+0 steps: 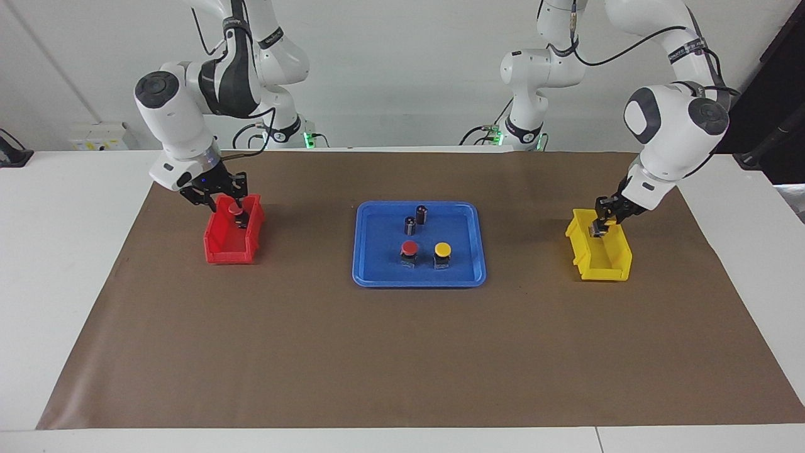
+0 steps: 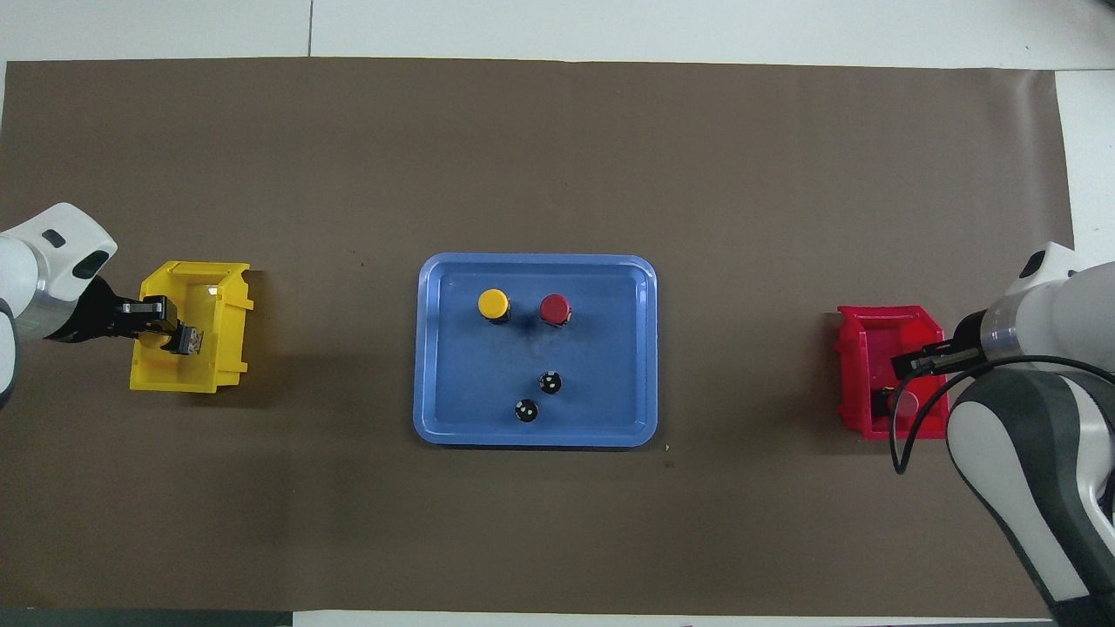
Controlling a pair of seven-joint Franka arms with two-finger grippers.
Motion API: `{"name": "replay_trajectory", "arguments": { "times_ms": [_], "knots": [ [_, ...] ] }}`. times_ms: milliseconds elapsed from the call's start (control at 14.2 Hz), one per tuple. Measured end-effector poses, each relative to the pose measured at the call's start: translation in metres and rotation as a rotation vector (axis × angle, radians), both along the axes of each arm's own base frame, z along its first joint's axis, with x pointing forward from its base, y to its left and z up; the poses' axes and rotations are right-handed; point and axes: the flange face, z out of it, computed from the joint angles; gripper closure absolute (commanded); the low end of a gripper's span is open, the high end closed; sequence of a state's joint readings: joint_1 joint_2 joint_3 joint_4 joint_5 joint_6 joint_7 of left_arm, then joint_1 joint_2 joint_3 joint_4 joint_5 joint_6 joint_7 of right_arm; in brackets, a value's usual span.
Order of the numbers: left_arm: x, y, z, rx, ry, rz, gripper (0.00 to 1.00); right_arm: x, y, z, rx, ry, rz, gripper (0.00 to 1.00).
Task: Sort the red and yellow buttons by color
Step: 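Reach the right gripper to the second red button and grasp it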
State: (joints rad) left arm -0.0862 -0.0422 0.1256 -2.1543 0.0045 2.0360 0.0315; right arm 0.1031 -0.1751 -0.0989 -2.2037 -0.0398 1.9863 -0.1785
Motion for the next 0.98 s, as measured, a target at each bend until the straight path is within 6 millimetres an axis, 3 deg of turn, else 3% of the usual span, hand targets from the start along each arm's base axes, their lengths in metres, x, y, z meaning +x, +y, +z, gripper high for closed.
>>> {"name": "replay_trajectory", "arguments": {
  "times_ms": [140,421,632,702,773,913,983],
  "knots": [
    [-0.005,0.002,-0.018,0.0,-0.012,-0.001,0.98,0.02,0.061,0.025,0.038,-0.036,-0.059,0.0],
    [-0.009,0.001,-0.042,0.003,-0.035,-0.002,0.98,0.056,0.205,0.058,0.06,-0.088,-0.192,0.0],
    [-0.01,0.002,-0.047,0.004,-0.038,0.0,0.98,0.079,0.291,0.038,0.065,-0.109,-0.259,0.0],
    [-0.011,0.004,-0.05,0.004,-0.035,0.003,0.84,0.082,0.314,0.022,0.068,-0.117,-0.276,0.0],
    [-0.011,0.005,-0.052,0.004,-0.037,0.006,0.6,0.081,0.338,0.006,0.072,-0.123,-0.291,0.0],
    [-0.011,0.006,-0.051,0.004,-0.04,0.006,0.39,0.076,0.371,-0.026,0.073,-0.127,-0.308,0.0],
    [-0.011,0.006,-0.052,0.004,-0.041,0.006,0.35,0.076,0.378,-0.038,0.073,-0.128,-0.311,0.0]
  ]
}}
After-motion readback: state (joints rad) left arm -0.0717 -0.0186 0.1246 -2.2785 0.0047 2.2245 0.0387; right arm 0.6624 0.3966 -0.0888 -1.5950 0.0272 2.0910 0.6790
